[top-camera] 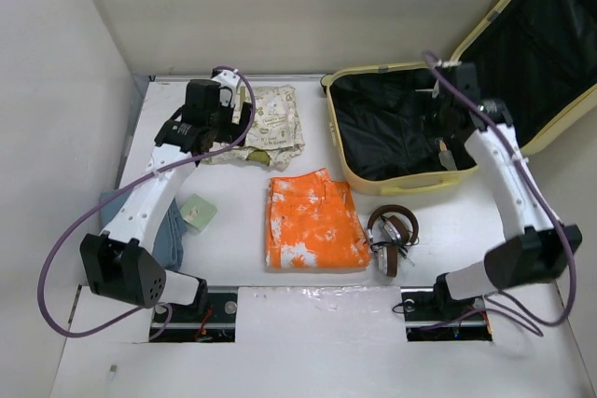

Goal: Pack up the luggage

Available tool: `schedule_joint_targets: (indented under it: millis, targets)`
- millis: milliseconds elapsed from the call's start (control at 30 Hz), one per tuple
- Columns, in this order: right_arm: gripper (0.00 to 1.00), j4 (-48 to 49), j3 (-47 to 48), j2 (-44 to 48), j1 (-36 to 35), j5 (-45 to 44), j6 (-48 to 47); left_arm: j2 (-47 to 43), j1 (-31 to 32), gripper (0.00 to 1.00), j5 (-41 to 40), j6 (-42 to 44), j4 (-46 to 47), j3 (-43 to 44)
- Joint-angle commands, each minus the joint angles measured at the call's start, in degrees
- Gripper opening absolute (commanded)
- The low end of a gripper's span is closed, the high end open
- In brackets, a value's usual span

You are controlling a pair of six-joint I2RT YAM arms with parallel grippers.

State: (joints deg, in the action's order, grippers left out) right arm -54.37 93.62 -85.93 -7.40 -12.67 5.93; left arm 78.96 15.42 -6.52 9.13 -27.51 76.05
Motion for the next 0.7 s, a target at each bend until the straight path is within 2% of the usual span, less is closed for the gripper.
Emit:
schedule_joint_targets:
  millis: [0, 133, 267, 300, 333, 400, 467, 667]
  targets:
    - [0.86, 1.01, -14.22, 6.02, -4.72, 4.05, 9.34, -4.25, 0.31, 1.00, 1.16, 0.45, 1.32, -1.60]
    - [0.78, 3.47, -29.87, 15.69, -8.86, 6.24, 17.08, -7.23, 0.31, 1.00, 2.39, -0.07, 1.84, -3.01]
    - [0.54, 7.16, -41.05, 21.85, -10.09, 8.00, 21.84, -9.35, 0.31, 1.00, 3.97, -0.07, 2.37, -4.68]
    - [0.45, 8.74, -42.63, 22.55, -10.09, 8.01, 22.97, -10.22, 0.31, 1.00, 3.98, -0.59, 2.37, -4.68]
    - [0.41, 9.62, -45.69, 23.17, -10.87, 8.01, 24.81, -11.01, 0.31, 1.00, 3.98, -0.60, 2.37, -4.68]
    - [0.40, 12.08, -48.09, 23.88, -11.49, 8.01, 26.31, -11.71, 0.31, 1.00, 3.98, -0.60, 2.90, -5.21]
    - [0.42, 12.80, -50.63, 23.88, -12.03, 6.96, 27.38, -12.25, 0.31, 1.00, 4.50, -0.60, 2.90, -5.21]
    - [0.42, 13.41, -51.26, 21.95, -12.55, 1.24, 28.52, -14.62, 0.31, 1.00, 5.03, -0.60, 2.90, -5.21]
